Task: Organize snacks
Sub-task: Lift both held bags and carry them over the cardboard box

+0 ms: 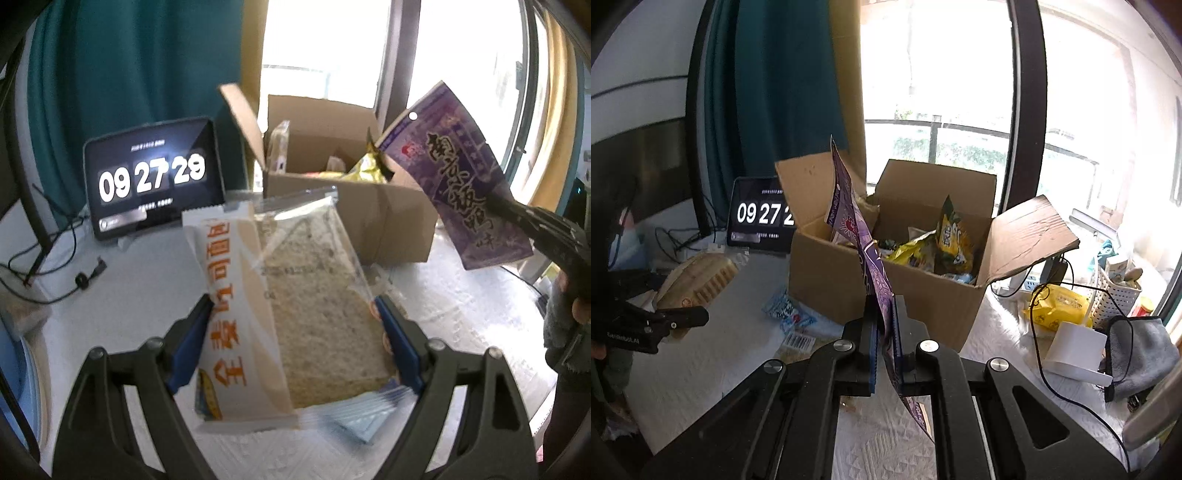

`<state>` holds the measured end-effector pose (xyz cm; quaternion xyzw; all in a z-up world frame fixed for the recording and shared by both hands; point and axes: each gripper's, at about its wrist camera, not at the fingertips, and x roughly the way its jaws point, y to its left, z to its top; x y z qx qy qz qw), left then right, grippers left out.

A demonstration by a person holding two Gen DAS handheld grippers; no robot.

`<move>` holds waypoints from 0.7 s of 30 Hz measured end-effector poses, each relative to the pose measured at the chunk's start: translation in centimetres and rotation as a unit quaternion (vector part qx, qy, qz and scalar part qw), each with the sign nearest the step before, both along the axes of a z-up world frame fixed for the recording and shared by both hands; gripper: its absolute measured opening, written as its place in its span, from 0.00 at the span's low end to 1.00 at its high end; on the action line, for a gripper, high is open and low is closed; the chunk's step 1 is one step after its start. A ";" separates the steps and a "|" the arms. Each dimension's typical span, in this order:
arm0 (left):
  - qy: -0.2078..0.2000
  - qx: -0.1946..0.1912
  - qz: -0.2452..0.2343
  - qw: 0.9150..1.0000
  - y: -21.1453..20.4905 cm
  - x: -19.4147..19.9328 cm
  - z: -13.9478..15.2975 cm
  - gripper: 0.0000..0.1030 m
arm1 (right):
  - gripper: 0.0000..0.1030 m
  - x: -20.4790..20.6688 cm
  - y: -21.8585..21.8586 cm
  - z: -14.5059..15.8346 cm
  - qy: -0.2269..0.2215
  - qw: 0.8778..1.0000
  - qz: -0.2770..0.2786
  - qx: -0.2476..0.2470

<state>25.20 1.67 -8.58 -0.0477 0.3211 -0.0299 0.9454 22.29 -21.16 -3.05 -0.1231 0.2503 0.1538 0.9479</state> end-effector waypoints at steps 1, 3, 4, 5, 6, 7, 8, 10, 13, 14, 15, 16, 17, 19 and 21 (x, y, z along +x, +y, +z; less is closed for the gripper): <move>-0.003 0.002 -0.002 1.000 -0.2 0.1 0.2 0.83 | 0.08 0.1 -0.1 0.3 -0.003 1.000 -0.002 0.002; -0.011 0.005 -0.005 1.000 -0.6 0.2 0.7 0.83 | 0.08 0.4 -0.4 0.7 -0.010 1.000 -0.006 0.005; -0.014 0.007 -0.007 1.000 -0.7 0.4 1.0 0.83 | 0.08 0.6 -0.6 1.0 -0.012 1.000 -0.009 0.009; -0.017 0.009 -0.007 1.000 -1.0 0.5 1.2 0.83 | 0.08 0.8 -0.8 1.3 -0.014 1.000 -0.011 0.012; -0.020 0.010 -0.008 1.000 -1.1 0.7 1.4 0.83 | 0.08 1.0 -1.1 1.6 -0.016 1.000 -0.013 0.014; -0.023 0.012 -0.009 1.000 -1.2 1.0 1.7 0.83 | 0.08 1.2 -1.3 1.7 -0.019 1.000 -0.015 0.016; -0.026 0.013 -0.009 1.000 -1.4 1.2 1.8 0.83 | 0.08 1.5 -1.6 1.9 -0.020 0.999 -0.017 0.018; -0.030 0.014 -0.009 0.999 -1.7 1.7 2.2 0.83 | 0.08 1.9 -1.9 2.3 -0.027 0.999 -0.022 0.016; -0.037 0.020 -0.013 0.999 -1.8 2.8 2.8 0.83 | 0.08 2.5 -2.4 2.7 -0.038 0.999 -0.028 0.011; -0.040 0.023 -0.015 0.999 -1.9 3.2 3.1 0.83 | 0.08 2.8 -2.6 2.9 -0.039 0.999 -0.030 0.012; -0.042 0.025 -0.017 0.999 -2.0 3.6 3.4 0.83 | 0.08 3.1 -2.8 3.0 -0.040 0.999 -0.032 0.012; -0.045 0.028 -0.019 0.998 -2.0 4.0 3.7 0.83 | 0.08 3.5 -3.0 3.1 -0.042 0.998 -0.035 0.012; -0.048 0.031 -0.021 0.998 -2.2 4.5 4.0 0.84 | 0.08 3.8 -3.2 3.2 -0.044 0.998 -0.037 0.012; -0.053 0.035 -0.026 0.998 -2.3 5.4 4.5 0.84 | 0.08 4.5 -3.7 3.5 -0.049 0.998 -0.043 0.014; -0.059 0.041 -0.032 0.997 -2.5 6.5 5.2 0.84 | 0.08 5.1 -4.1 3.8 -0.054 0.997 -0.047 0.017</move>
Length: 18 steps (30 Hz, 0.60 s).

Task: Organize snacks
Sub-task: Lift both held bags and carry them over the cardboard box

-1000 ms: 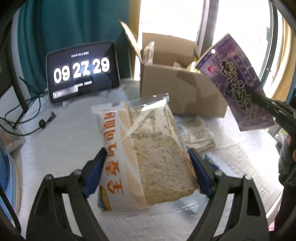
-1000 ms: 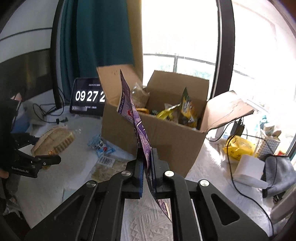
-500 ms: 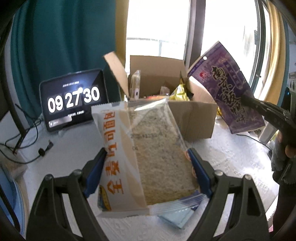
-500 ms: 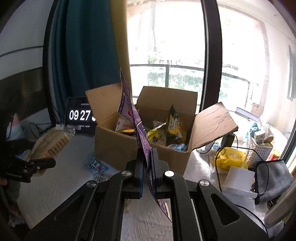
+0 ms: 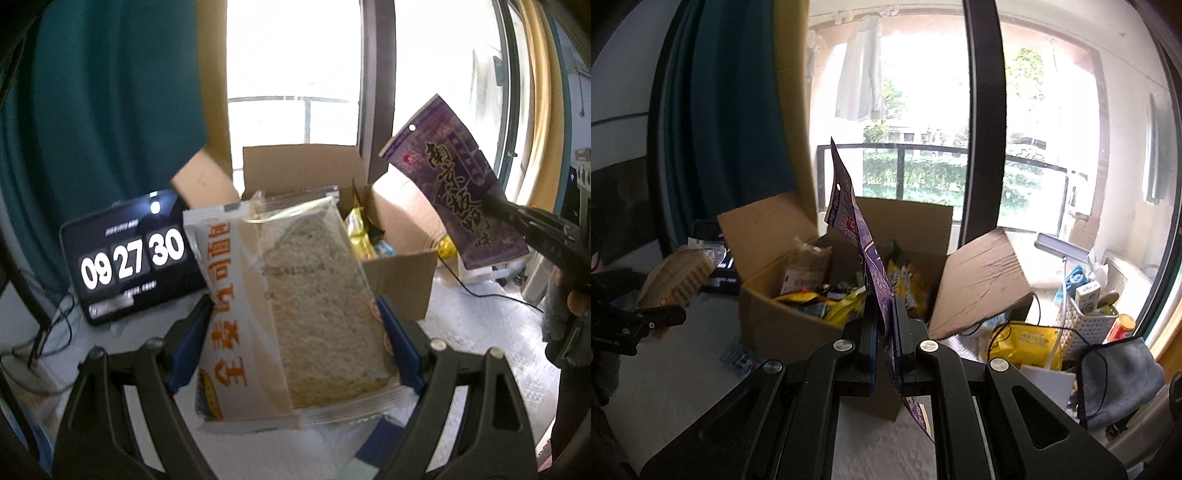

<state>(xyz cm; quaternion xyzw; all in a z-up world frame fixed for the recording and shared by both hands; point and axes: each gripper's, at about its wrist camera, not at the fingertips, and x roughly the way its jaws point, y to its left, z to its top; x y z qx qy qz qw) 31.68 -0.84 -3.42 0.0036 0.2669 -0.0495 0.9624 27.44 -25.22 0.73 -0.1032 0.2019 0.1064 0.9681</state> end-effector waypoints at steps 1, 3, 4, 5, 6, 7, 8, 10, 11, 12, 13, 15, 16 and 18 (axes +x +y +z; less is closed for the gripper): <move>-0.003 0.003 -0.002 1.000 -0.1 0.5 0.3 0.84 | 0.08 0.4 -0.2 0.2 -0.003 1.000 -0.003 0.003; -0.008 0.007 -0.007 1.000 -0.2 1.4 0.8 0.84 | 0.08 1.2 -0.7 0.5 -0.007 1.000 -0.010 0.008; -0.011 0.009 -0.009 1.000 -0.2 2.0 1.0 0.84 | 0.08 1.6 -0.9 0.7 -0.009 1.000 -0.014 0.011; -0.013 0.011 -0.010 1.000 -0.3 2.6 1.2 0.84 | 0.08 2.0 -1.1 0.8 -0.011 1.000 -0.017 0.014; -0.014 0.012 -0.011 1.000 -0.3 3.1 1.4 0.85 | 0.08 2.4 -1.3 1.0 -0.013 1.000 -0.020 0.016; -0.016 0.013 -0.012 1.000 -0.2 3.8 1.6 0.85 | 0.08 2.8 -1.4 1.1 -0.014 0.999 -0.023 0.018; -0.018 0.012 -0.014 1.000 -0.2 4.3 1.7 0.85 | 0.08 3.2 -1.6 1.2 -0.015 0.999 -0.024 0.021; -0.022 0.012 -0.017 1.000 -0.3 5.5 2.0 0.85 | 0.08 4.2 -1.8 1.3 -0.016 0.999 -0.028 0.027; -0.024 0.015 -0.019 0.999 -0.4 6.2 2.2 0.85 | 0.08 4.5 -1.9 1.4 -0.016 0.999 -0.029 0.028; -0.023 0.017 -0.019 0.999 -0.5 6.9 2.2 0.85 | 0.08 5.0 -1.9 1.3 -0.015 0.999 -0.030 0.030; -0.022 0.017 -0.019 0.999 -0.6 7.8 2.3 0.85 | 0.08 5.6 -1.9 1.3 -0.014 0.999 -0.033 0.033; -0.021 0.017 -0.023 0.999 -0.7 9.0 2.3 0.85 | 0.08 6.4 -1.8 1.1 -0.013 0.999 -0.034 0.037; -0.019 0.017 -0.027 0.999 -0.8 9.8 2.3 0.85 | 0.08 6.8 -1.7 1.1 -0.014 0.999 -0.036 0.039; -0.014 0.009 -0.038 0.999 -0.8 11.5 2.0 0.85 | 0.08 7.8 -1.5 1.0 -0.016 0.998 -0.043 0.038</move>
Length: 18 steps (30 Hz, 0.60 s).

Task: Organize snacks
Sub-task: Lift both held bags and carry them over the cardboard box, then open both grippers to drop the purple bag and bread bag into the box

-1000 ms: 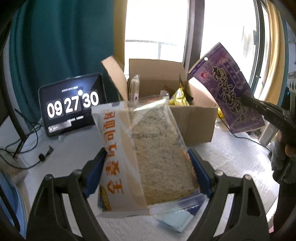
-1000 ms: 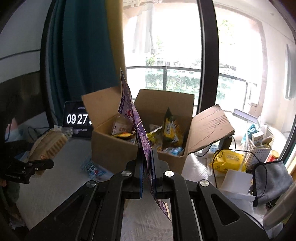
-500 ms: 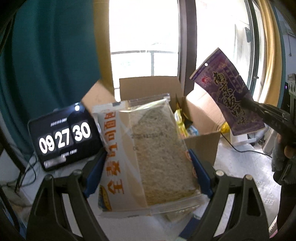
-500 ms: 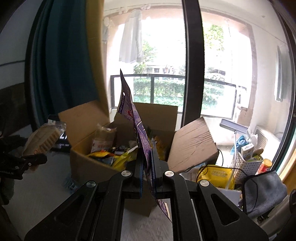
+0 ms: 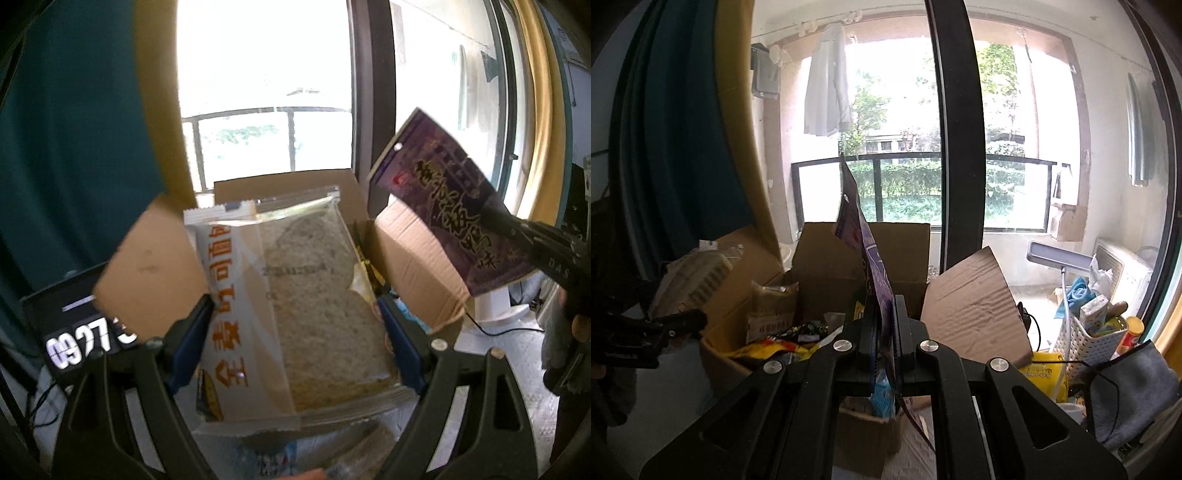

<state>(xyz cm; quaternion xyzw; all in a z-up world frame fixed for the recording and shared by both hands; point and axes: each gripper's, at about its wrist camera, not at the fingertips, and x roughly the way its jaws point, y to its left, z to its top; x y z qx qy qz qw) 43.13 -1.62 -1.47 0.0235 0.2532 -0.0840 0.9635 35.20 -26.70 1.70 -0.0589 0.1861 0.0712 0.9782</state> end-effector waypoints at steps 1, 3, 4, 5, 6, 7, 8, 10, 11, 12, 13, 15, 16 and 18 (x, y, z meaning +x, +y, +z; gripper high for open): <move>0.008 -0.005 -0.003 1.000 0.1 1.2 -0.3 0.85 | 0.08 0.5 0.1 -0.1 0.001 1.000 -0.004 0.001; 0.015 -0.009 -0.002 1.000 0.3 2.8 -0.8 0.86 | 0.08 1.6 0.2 -0.3 0.005 1.000 -0.011 0.001; 0.018 -0.008 0.000 1.000 0.3 3.7 -1.1 0.87 | 0.08 2.1 0.4 -0.5 0.007 1.000 -0.014 0.000; 0.021 -0.006 0.004 1.000 0.3 4.5 -1.3 0.87 | 0.08 2.6 0.5 -0.7 0.008 1.000 -0.017 -0.001; 0.024 -0.004 0.008 1.000 0.3 5.1 -1.4 0.87 | 0.08 3.0 0.6 -0.7 0.010 1.000 -0.021 -0.002; 0.025 -0.004 0.009 1.000 0.3 5.7 -1.5 0.87 | 0.08 3.6 0.7 -0.9 0.012 1.000 -0.025 -0.003; 0.025 -0.007 0.009 1.000 0.3 6.2 -1.5 0.88 | 0.08 4.2 0.7 -1.1 0.013 1.000 -0.028 -0.004; 0.021 -0.018 0.004 1.000 0.4 6.8 -1.2 0.93 | 0.08 5.3 0.9 -1.5 0.015 0.999 -0.039 -0.008; 0.018 -0.028 0.004 0.999 0.7 7.1 -1.0 0.95 | 0.08 6.0 0.9 -1.7 0.015 0.999 -0.045 -0.009; 0.018 -0.038 0.004 0.999 0.9 7.4 -0.8 0.96 | 0.08 6.6 0.9 -2.1 0.014 0.998 -0.053 -0.007; 0.019 -0.044 0.005 0.999 1.1 7.6 -0.6 0.96 | 0.08 7.1 0.8 -2.3 0.015 0.998 -0.061 -0.004; 0.016 -0.049 0.007 0.999 1.4 7.6 -0.2 0.96 | 0.08 8.4 0.5 -3.1 0.025 0.997 -0.072 0.015; 0.014 -0.047 0.008 0.999 1.4 7.4 -0.1 0.96 | 0.08 9.1 0.4 -3.6 0.036 0.996 -0.077 0.029; 0.007 -0.040 0.008 0.999 1.5 7.0 0.3 0.96 | 0.08 9.8 0.5 -4.5 0.050 0.994 -0.085 0.038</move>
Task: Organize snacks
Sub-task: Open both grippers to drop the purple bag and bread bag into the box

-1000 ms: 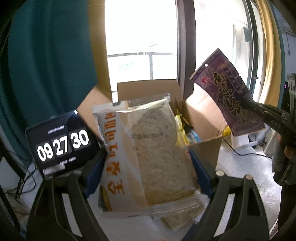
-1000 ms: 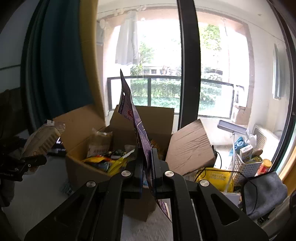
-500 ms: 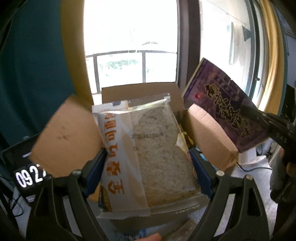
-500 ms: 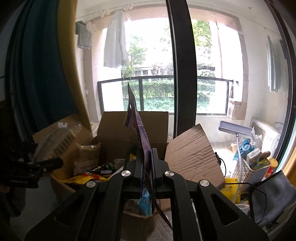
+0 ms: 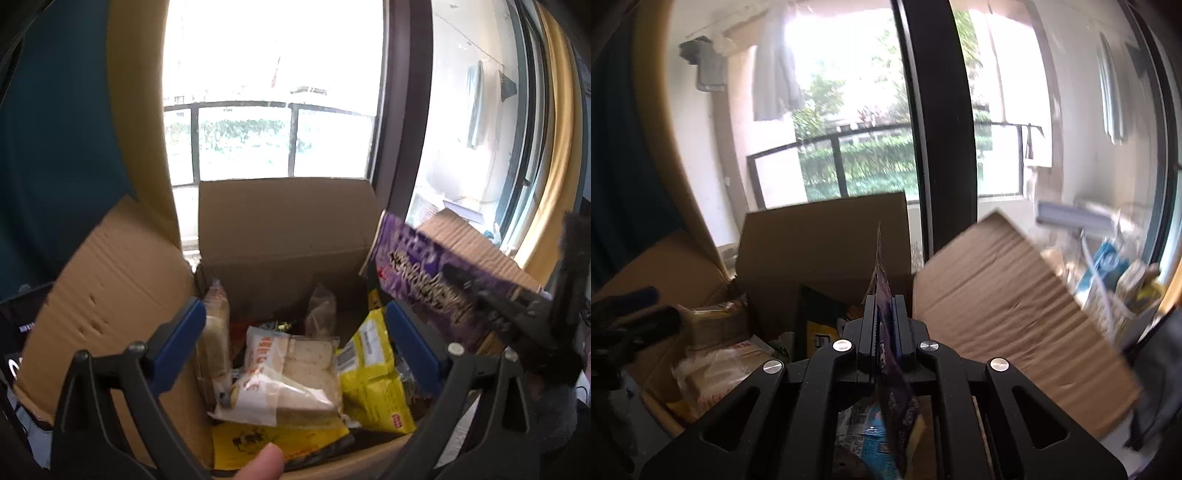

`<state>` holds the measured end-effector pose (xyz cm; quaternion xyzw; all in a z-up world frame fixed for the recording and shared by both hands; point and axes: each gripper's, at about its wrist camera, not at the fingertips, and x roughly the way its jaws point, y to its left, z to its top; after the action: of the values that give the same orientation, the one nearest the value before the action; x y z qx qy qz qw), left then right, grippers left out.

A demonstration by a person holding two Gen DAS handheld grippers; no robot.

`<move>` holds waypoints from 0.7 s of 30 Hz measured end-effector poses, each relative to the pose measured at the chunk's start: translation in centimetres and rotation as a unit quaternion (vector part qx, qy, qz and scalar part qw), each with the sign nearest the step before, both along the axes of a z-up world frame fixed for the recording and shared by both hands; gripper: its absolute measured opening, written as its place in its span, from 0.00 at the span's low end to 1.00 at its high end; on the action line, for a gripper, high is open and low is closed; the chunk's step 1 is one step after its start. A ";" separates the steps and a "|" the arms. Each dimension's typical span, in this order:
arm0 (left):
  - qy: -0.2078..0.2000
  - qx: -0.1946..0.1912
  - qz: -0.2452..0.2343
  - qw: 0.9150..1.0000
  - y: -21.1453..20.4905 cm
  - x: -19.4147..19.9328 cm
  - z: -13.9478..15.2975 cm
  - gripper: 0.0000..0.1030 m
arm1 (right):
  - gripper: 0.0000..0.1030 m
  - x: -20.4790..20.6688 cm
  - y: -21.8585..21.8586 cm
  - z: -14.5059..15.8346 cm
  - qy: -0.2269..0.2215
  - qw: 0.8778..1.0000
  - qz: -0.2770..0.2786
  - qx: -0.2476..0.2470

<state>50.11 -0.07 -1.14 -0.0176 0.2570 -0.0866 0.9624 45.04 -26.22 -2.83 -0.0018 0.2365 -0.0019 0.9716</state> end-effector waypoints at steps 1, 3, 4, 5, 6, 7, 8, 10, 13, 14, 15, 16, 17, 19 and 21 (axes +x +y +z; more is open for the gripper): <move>-0.001 0.004 0.000 1.000 0.1 -0.2 0.1 0.96 | 0.08 0.2 0.1 -0.4 0.007 1.000 0.000 0.002; -0.004 0.010 0.000 1.000 0.3 -0.8 0.3 0.96 | 0.17 0.4 0.4 -1.0 0.018 1.000 -0.002 0.002; -0.006 0.011 0.000 1.000 0.2 -1.0 0.4 0.96 | 0.24 0.3 0.5 -1.2 0.021 1.000 -0.001 0.003; -0.008 0.011 0.001 1.000 0.5 -1.3 0.4 0.96 | 0.40 0.1 0.6 -1.2 0.021 1.000 0.000 0.006; -0.010 0.008 0.002 1.000 0.7 -1.4 0.5 0.96 | 0.48 -0.1 0.7 -1.2 0.020 1.000 0.002 0.007; -0.011 -0.001 0.004 1.000 1.0 -1.7 0.5 0.96 | 0.48 -0.4 0.9 -1.1 0.018 1.000 0.005 0.006; -0.009 -0.006 0.006 1.000 1.4 -2.0 0.5 0.96 | 0.48 -0.7 1.1 -0.9 0.017 1.000 0.008 0.005; -0.009 -0.010 0.010 1.000 1.8 -2.3 0.5 0.96 | 0.48 -1.0 1.2 -0.5 0.028 1.000 0.006 0.006; -0.009 -0.009 0.013 1.000 2.2 -3.0 0.7 0.96 | 0.48 -1.8 1.4 0.0 0.021 1.000 0.008 0.008; -0.009 -0.011 0.012 1.000 2.2 -3.3 0.8 0.96 | 0.48 -2.1 1.4 0.2 0.020 1.000 0.008 0.009; -0.010 -0.012 0.012 1.000 2.4 -3.7 0.9 0.96 | 0.48 -2.2 1.5 0.2 0.019 1.000 0.009 0.009; -0.011 -0.014 0.012 1.000 2.4 -4.0 1.0 0.96 | 0.48 -2.4 1.6 0.3 0.019 1.000 0.009 0.009; -0.014 -0.015 0.012 1.000 2.4 -4.4 1.1 0.97 | 0.48 -2.8 1.7 0.3 0.020 1.000 0.010 0.009; -0.016 -0.016 0.012 1.000 2.5 -5.3 1.3 0.96 | 0.48 -3.3 1.9 0.4 0.021 1.000 0.012 0.008; -0.017 -0.016 0.012 1.000 2.6 -6.0 1.4 0.97 | 0.48 -3.8 2.1 0.5 0.023 1.000 0.015 0.005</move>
<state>44.09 2.49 0.26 -0.0346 0.2391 -0.0794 0.9671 41.28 -24.10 -2.35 -0.0006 0.2587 0.0136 0.9659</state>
